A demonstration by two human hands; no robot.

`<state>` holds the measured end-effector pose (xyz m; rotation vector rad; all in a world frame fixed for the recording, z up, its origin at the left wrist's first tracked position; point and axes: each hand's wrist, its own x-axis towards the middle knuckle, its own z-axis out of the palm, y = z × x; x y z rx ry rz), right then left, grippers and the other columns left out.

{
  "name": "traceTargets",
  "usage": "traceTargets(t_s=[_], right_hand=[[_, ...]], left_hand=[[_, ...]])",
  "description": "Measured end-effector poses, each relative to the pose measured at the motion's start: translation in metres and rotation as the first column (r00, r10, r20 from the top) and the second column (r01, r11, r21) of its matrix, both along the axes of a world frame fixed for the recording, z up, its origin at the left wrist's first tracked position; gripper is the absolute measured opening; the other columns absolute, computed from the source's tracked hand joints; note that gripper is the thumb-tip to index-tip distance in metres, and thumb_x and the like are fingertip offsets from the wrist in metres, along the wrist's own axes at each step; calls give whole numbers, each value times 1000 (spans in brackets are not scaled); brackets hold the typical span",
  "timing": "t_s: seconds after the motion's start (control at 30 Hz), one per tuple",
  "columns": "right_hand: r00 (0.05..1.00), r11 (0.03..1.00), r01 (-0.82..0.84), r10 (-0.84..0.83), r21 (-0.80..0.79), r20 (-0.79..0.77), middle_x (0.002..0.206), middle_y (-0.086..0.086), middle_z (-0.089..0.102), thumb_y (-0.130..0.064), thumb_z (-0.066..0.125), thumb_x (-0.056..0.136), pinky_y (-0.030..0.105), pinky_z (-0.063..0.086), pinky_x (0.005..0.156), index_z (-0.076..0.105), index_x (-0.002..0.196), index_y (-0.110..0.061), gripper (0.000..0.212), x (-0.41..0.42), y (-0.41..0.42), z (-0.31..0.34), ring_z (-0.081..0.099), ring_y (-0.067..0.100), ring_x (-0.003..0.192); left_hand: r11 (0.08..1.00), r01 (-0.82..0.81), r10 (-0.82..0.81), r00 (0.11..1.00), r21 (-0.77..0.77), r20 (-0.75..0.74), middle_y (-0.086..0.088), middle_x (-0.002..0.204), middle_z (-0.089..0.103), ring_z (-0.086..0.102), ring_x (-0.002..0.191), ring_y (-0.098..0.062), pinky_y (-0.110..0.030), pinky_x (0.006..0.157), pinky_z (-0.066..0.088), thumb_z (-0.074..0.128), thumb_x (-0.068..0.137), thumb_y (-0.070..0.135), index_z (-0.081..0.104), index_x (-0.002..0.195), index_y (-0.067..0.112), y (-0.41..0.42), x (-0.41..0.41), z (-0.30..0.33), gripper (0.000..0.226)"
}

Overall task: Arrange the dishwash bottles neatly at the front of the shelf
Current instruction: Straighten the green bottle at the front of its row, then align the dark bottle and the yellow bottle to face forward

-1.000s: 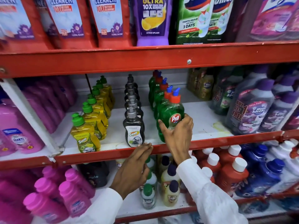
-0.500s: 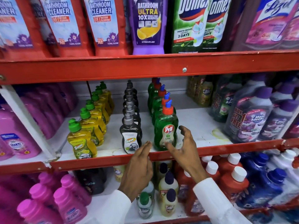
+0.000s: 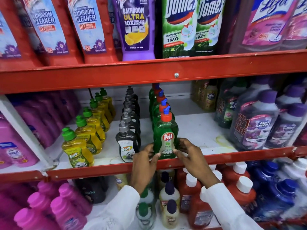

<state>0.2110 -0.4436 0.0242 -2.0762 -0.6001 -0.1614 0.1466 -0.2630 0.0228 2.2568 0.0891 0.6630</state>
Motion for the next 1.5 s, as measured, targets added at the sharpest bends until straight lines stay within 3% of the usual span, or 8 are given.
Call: traceTargets(t_s=[0.3, 0.43, 0.53, 0.67, 0.97, 1.2, 1.37, 1.5], right_hand=[[999, 999, 28, -27, 36, -25, 125, -1, 68, -25, 69, 90, 30, 52, 99, 52, 132, -18, 46, -5, 2, 0, 65, 13, 113], [972, 918, 219, -236, 331, 12, 126, -3, 64, -31, 79, 80, 26, 48, 99, 47, 136, -19, 65, -33, 5, 3, 61, 12, 112], [909, 858, 208, -347, 470, 232, 109, 0, 67, -28, 67, 82, 22, 49, 93, 58, 115, -16, 37, -68, 20, 5, 64, 11, 103], [967, 968, 42, -102, 247, 233, 112, -8, 67, -21, 64, 89, 15, 48, 92, 62, 114, -24, 26, -83, 69, 4, 60, -3, 103], [996, 994, -59, 64, -95, 56, 125, -1, 71, -22, 62, 94, 29, 51, 101, 57, 133, -20, 40, -45, 123, 6, 67, 12, 111], [999, 997, -18, 20, -76, 30, 123, -1, 71, -18, 59, 95, 27, 51, 100, 56, 134, -19, 39, -46, 124, 1, 68, 12, 108], [1000, 997, 3, -1, -83, 18, 123, 0, 71, -16, 58, 96, 16, 45, 96, 56, 135, -17, 39, -49, 125, 3, 67, 10, 108], [992, 990, 124, -125, 69, 22, 125, -1, 69, -19, 61, 94, 33, 52, 101, 58, 132, -17, 38, -64, 128, 4, 66, 15, 111]], left_hand=[[998, 42, -41, 999, -48, 15, 3, 114, 73, 67, 100, -3, -34, 91, 57, 67, 90, 19, 58, 129, 20, -3, -2, 1, 40], [997, -25, 36, 988, -73, 148, 9, 114, 71, 64, 101, 6, -10, 90, 48, 66, 90, 17, 65, 121, 21, 3, -35, 5, 31], [988, -138, 155, 930, -74, 334, 9, 102, 72, 63, 97, 6, -4, 85, 43, 65, 85, 10, 73, 101, 20, 28, -64, 6, 20], [950, -280, 308, 906, -135, 289, 4, 112, 66, 61, 97, -4, -4, 85, 40, 66, 82, 10, 63, 113, 16, 76, -63, 9, 32], [999, -19, 18, 999, 45, 28, 5, 108, 74, 68, 92, -5, -17, 85, 54, 71, 82, 8, 66, 116, 19, 117, -40, 7, 35], [997, 11, -7, 998, -71, 54, 17, 95, 69, 61, 80, 20, -10, 78, 53, 80, 77, 13, 71, 107, 19, 119, -41, 3, 31], [996, 26, -21, 998, -90, 53, 20, 95, 68, 61, 82, 19, -9, 79, 51, 82, 76, 15, 72, 107, 19, 120, -40, 2, 32], [993, 31, -24, 998, -116, 60, 13, 118, 68, 63, 105, 3, -22, 95, 51, 76, 82, 20, 64, 123, 22, 121, -51, 1, 43]])
